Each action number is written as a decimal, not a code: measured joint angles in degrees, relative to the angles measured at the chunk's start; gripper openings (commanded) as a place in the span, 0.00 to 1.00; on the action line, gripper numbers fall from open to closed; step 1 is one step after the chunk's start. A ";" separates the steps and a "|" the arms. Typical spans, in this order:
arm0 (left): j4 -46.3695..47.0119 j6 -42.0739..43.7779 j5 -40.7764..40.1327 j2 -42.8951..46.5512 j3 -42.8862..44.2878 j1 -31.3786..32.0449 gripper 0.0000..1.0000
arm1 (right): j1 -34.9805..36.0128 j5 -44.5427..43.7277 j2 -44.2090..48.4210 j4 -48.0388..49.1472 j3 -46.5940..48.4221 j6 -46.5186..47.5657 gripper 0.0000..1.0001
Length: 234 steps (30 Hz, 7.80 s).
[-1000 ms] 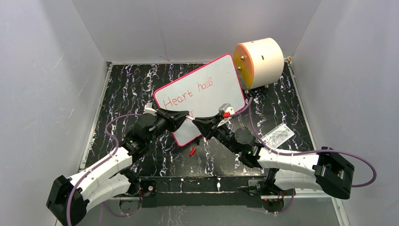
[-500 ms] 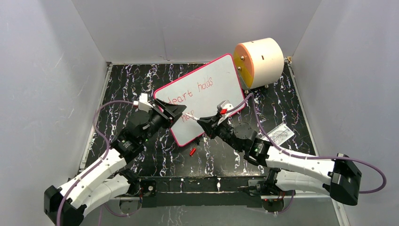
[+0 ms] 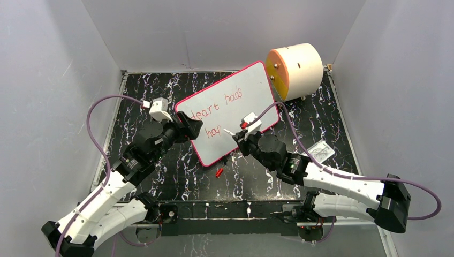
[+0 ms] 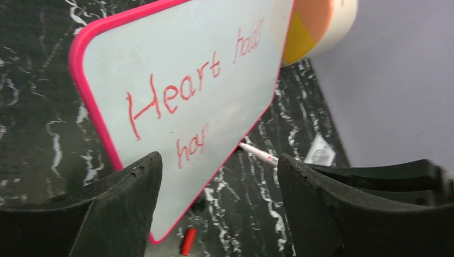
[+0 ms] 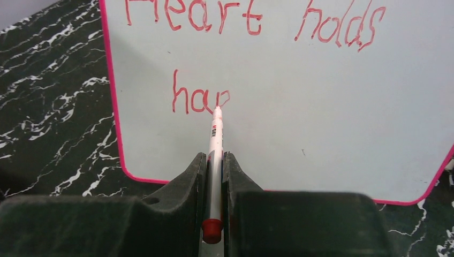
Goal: Write a sentence on the whiteboard
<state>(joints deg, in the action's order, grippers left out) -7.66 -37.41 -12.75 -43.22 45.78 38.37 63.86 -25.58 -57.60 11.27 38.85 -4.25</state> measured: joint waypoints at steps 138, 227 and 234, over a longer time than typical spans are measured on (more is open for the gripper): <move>16.13 20.52 74.71 -31.78 6.27 -40.68 0.00 | 2.64 -8.48 -15.67 3.63 2.75 9.09 0.00; 16.11 20.55 75.10 -31.80 6.34 -40.68 0.00 | -0.11 -9.33 -14.82 17.44 -2.64 13.55 0.00; 16.11 20.55 75.10 -31.80 6.34 -40.68 0.00 | -0.11 -7.61 -13.97 14.88 -2.64 11.98 0.00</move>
<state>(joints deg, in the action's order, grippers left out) 8.45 -16.86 62.35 -75.02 52.12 -2.31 63.75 -33.19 -71.57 26.15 36.21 7.73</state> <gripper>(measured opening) 0.057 0.198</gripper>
